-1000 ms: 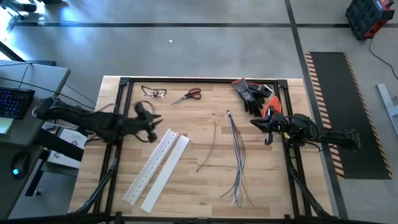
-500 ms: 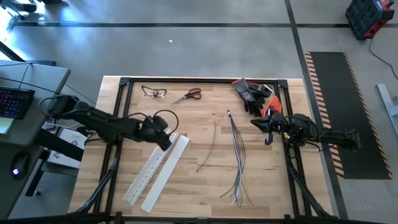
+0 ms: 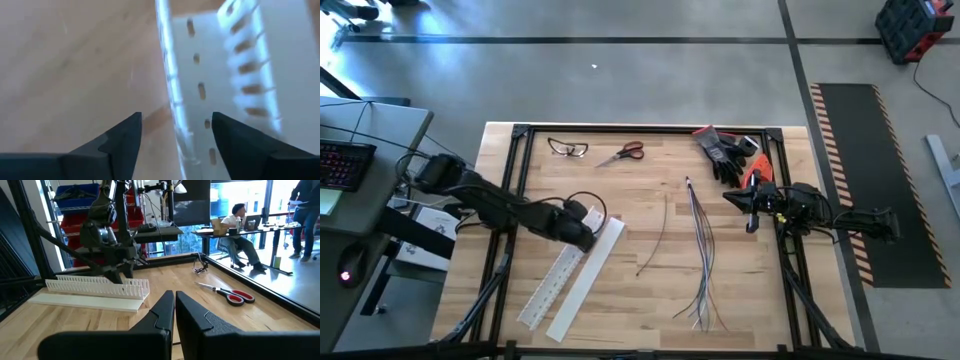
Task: Ziptie cables
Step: Move the white cable duct to the left side of the table
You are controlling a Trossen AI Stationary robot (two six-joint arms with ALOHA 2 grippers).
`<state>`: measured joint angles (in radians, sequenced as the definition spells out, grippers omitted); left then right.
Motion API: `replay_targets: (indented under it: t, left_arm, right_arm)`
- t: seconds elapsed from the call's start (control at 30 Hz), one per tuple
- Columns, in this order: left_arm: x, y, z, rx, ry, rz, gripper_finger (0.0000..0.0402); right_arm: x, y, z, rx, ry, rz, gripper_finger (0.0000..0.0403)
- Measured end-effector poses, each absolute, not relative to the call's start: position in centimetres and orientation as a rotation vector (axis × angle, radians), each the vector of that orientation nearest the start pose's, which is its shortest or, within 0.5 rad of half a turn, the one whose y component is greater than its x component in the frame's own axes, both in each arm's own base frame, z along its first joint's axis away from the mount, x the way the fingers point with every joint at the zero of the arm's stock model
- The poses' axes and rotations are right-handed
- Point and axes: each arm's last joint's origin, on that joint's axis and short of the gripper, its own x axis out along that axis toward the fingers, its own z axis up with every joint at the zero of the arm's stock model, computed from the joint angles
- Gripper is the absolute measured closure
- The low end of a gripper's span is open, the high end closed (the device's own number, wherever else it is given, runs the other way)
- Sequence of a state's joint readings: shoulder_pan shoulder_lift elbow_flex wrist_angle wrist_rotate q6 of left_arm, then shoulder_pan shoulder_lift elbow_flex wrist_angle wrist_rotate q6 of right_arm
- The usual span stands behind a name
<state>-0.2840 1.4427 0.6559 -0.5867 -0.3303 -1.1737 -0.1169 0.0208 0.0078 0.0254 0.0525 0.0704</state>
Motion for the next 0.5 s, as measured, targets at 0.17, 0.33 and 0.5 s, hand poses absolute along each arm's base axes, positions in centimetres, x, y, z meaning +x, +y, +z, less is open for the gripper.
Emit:
replay_targets:
  t: [0.17, 0.33, 0.5]
  left_arm:
    - [21.5, -5.2, 13.4, -0.613, 1.153, 0.763, 0.0265]
    - [20.7, -4.5, 13.8, -0.630, 1.236, 0.765, 0.0378]
    - [19.7, -3.1, 15.4, -0.637, 1.243, 0.779, 0.0394]
  right_arm:
    - [9.8, -1.3, 16.7, 0.070, -0.018, -0.169, 0.0402]
    - [9.8, -1.3, 16.7, 0.069, -0.018, -0.169, 0.0402]
    - [9.8, -1.3, 16.7, 0.070, -0.019, -0.169, 0.0402]
